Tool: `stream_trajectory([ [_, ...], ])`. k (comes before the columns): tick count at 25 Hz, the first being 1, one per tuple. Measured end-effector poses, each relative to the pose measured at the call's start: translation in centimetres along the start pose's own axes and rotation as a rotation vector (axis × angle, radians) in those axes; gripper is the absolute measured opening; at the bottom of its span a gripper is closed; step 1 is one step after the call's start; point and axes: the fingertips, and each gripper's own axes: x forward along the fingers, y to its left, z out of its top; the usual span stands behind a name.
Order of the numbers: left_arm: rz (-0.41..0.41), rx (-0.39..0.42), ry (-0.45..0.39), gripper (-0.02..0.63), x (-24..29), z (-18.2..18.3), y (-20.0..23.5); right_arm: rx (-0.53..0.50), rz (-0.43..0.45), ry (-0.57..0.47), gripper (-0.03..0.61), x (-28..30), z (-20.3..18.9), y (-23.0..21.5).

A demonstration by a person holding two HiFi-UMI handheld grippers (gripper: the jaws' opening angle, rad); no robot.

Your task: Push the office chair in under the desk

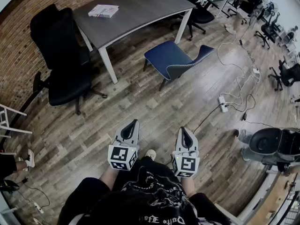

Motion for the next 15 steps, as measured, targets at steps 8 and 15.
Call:
stream_trajectory([
  [8,-0.037,0.011,0.007,0.006,0.8,0.4,1.3,0.018,-0.037,-0.008,0.002,1.4,1.1,0.9],
  [15,-0.072,0.022,0.014,0.006,2.7,1.4,4.1,0.032,-0.051,-0.024,0.003,4.1,1.9,2.4],
])
